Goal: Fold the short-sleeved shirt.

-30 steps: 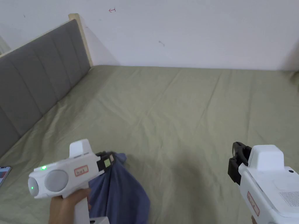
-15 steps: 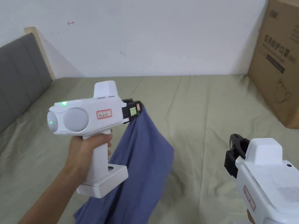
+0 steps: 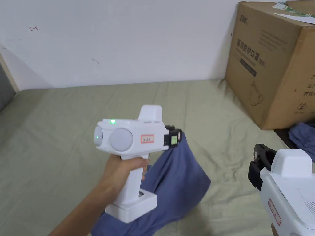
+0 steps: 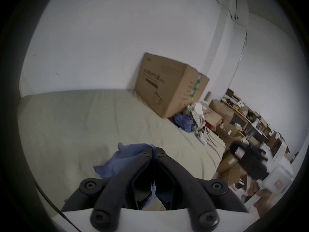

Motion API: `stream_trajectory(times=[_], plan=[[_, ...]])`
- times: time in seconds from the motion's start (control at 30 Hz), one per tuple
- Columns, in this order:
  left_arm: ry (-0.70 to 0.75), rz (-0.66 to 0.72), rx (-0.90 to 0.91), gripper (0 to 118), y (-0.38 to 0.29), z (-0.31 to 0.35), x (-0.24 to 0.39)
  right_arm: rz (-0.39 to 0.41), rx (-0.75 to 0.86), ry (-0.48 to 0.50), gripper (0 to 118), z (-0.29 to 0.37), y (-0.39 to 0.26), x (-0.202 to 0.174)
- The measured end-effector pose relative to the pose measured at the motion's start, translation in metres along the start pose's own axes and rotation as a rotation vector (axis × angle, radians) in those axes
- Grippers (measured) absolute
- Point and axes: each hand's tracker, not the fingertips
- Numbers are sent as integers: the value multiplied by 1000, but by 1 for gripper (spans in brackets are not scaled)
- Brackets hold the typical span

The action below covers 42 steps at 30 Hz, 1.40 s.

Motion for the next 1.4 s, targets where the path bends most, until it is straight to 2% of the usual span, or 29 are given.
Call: stream_trajectory(times=[0.2, 0.37, 0.53, 0.57, 0.63, 0.67, 0.73, 0.8, 0.83, 1.03, 1.27, 1.33, 1.37, 1.4], plan=[[54, 6, -205, 0, -70, -35, -22, -4, -23, -15, 0, -2, -9, 5], [194, -12, -359, 0, -125, -60, -53, -6, -51, 0, 0, -7, -16, -2], [294, 22, -441, 0, -159, -79, -76, -11, -71, 22, 0, -9, -22, -12], [296, 35, -436, 4, -162, -80, -79, -11, -74, 26, 0, -10, -22, -14], [295, 63, -421, 19, -165, -78, -81, -11, -77, 32, 0, -10, -22, -17], [304, 72, -406, 31, -162, -75, -80, -10, -78, 34, 0, -9, -22, -18], [350, 84, -381, 71, -156, -66, -75, -5, -78, 38, 0, -9, -20, -20], [369, 85, -336, 103, -146, -54, -71, -2, -73, 41, 0, -9, -17, -21], [350, 83, -292, 108, -139, -44, -69, -1, -69, 41, 0, -8, -15, -22], [385, 75, 2, 109, -95, 22, -45, -6, -32, 44, 0, -4, -3, -25], [521, -55, 302, 108, -70, 90, -26, 2, 11, 55, 0, 1, 10, -30], [579, -91, 347, 101, -69, 102, -23, 3, 19, 59, 0, 2, 13, -31], [597, -103, 370, 94, -70, 109, -22, 4, 24, 61, 0, 2, 14, -31], [608, -116, 388, 81, -70, 112, -23, 5, 28, 62, 0, 2, 14, -32]])
